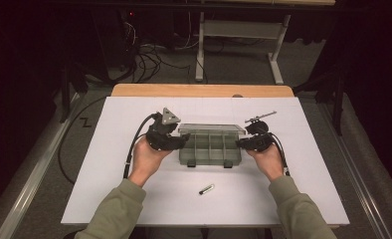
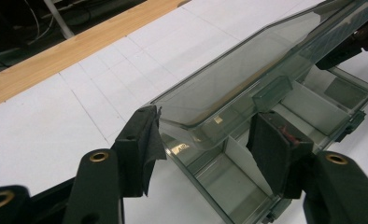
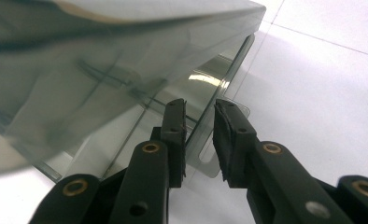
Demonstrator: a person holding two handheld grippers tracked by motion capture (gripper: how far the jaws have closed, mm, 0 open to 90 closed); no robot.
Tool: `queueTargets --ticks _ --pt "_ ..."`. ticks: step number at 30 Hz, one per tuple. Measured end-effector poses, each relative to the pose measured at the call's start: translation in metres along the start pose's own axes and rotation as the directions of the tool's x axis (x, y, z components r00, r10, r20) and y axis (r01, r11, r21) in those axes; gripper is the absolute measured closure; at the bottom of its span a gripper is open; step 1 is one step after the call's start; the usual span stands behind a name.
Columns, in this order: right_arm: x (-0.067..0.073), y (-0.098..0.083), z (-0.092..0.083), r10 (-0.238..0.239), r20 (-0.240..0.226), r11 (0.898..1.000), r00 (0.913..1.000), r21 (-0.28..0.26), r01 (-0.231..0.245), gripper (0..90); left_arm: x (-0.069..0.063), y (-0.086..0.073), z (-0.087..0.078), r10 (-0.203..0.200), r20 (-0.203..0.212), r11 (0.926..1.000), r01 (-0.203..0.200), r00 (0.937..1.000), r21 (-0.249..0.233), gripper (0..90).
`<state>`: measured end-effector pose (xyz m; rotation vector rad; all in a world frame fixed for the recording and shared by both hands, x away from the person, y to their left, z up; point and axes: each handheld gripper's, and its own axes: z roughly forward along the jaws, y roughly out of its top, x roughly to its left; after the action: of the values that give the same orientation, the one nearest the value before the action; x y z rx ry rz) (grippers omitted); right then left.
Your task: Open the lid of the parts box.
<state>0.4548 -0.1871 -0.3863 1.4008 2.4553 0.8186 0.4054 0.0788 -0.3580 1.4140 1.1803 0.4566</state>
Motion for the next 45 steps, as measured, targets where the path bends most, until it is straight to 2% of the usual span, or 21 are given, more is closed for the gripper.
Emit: queueTargets --ticks 13,30,39,45 --pt "-0.001 -0.001 0.0 -0.003 -0.009 1.0 1.0 -0.004 0.003 75.7 0.004 0.009 0.011 -0.003 -0.019 1.0 0.003 0.9998 -0.001 43.4" --pt "-0.002 0.0 0.0 -0.003 -0.011 1.0 0.9999 -0.001 0.003 75.6 0.018 0.017 0.026 -0.081 -0.041 0.9963 0.08 0.9959 -0.033 50.5" --pt "-0.002 0.0 0.0 -0.004 -0.009 1.0 0.9999 0.0 0.004 75.6 0.024 0.021 0.034 -0.13 -0.044 0.9909 0.129 0.9905 -0.04 54.9" --pt "-0.001 0.0 0.0 -0.004 -0.009 1.0 1.0 0.002 0.004 75.6 0.026 0.023 0.04 -0.136 -0.047 0.9903 0.135 0.9895 -0.032 60.0"
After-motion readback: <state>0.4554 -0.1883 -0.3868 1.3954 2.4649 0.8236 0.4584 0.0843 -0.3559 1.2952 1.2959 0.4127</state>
